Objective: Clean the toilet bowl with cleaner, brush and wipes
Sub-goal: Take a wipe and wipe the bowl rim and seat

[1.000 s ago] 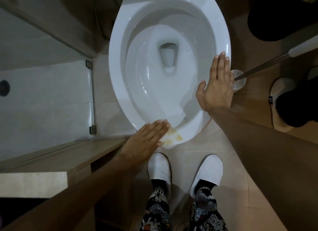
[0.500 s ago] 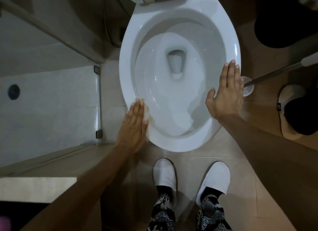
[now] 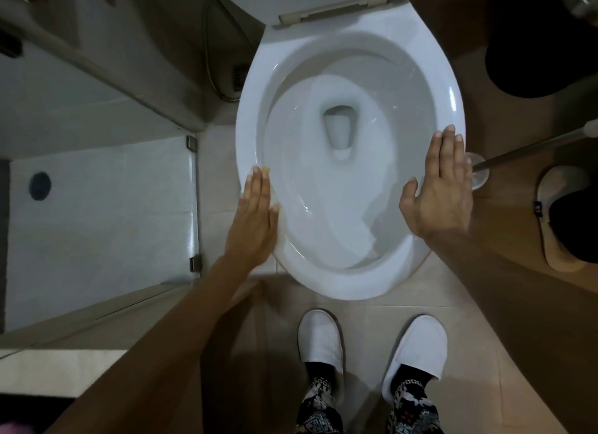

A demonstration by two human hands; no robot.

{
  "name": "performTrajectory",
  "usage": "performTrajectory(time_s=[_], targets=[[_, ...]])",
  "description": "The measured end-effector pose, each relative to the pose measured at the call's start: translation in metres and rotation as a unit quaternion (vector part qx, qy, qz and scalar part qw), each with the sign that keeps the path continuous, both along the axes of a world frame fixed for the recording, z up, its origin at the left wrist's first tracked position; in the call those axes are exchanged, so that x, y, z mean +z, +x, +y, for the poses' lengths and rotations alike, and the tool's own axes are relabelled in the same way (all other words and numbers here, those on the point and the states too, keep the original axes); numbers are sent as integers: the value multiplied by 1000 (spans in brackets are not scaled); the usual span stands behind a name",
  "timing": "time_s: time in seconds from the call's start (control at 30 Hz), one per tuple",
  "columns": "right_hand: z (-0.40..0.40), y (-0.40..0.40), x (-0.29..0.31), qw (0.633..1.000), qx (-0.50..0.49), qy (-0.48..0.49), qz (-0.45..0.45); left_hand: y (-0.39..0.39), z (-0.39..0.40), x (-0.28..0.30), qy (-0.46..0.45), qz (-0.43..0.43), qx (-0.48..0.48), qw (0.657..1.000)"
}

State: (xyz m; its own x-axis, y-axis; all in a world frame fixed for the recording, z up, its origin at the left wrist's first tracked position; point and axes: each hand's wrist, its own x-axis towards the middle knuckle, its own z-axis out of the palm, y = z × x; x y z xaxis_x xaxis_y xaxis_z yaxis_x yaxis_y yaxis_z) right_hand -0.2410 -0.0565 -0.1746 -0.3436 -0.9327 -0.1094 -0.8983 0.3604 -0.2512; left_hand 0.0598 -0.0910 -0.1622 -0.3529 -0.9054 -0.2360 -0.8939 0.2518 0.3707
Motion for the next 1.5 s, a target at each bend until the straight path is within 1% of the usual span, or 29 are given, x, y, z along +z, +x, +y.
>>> performTrajectory(time_s=[0.07, 0.13, 0.27, 0.37, 0.57, 0.7, 0.8, 0.87, 0.97, 1.2, 1.37, 1.5], targets=[[0, 0, -1, 1000, -2, -12, -3, 0, -30, -3, -11, -13, 18, 1000], [0, 1, -2, 1000, -4, -18, -2, 1, -38, -3, -13, -15, 19, 1000], [0, 0, -2, 1000, -3, -20, -1, 6, -5, 1, 0, 21, -14, 1000], [0, 0, -1, 1000, -3, -19, -4, 10, -4, -1, 3, 25, -15, 1000], [0, 1, 0, 1000, -3, -12, -1, 9, -51, -2, -24, 20, -30, 999], [0, 1, 2, 1000, -3, -8, -4, 8, -82, -5, -13, 9, -28, 999], [0, 1, 3, 1000, -3, -11, -8, 11, -110, -10, -2, 11, -46, 999], [-1, 1, 2, 1000, -7, -12, -11, 10, -132, -11, -2, -3, -74, 997], [-1, 1, 1, 1000, -10, -14, -15, 1, -161, -7, -33, -36, -128, 991], [-2, 0, 0, 1000, -9, -10, -9, -25, -211, 1, -80, -67, -221, 970], [-2, -1, -1, 1000, -10, -7, -5, -36, -228, 3, -72, -92, -218, 969], [-2, -1, -2, 1000, -10, -4, -7, -36, -223, 3, -99, -95, -228, 964]])
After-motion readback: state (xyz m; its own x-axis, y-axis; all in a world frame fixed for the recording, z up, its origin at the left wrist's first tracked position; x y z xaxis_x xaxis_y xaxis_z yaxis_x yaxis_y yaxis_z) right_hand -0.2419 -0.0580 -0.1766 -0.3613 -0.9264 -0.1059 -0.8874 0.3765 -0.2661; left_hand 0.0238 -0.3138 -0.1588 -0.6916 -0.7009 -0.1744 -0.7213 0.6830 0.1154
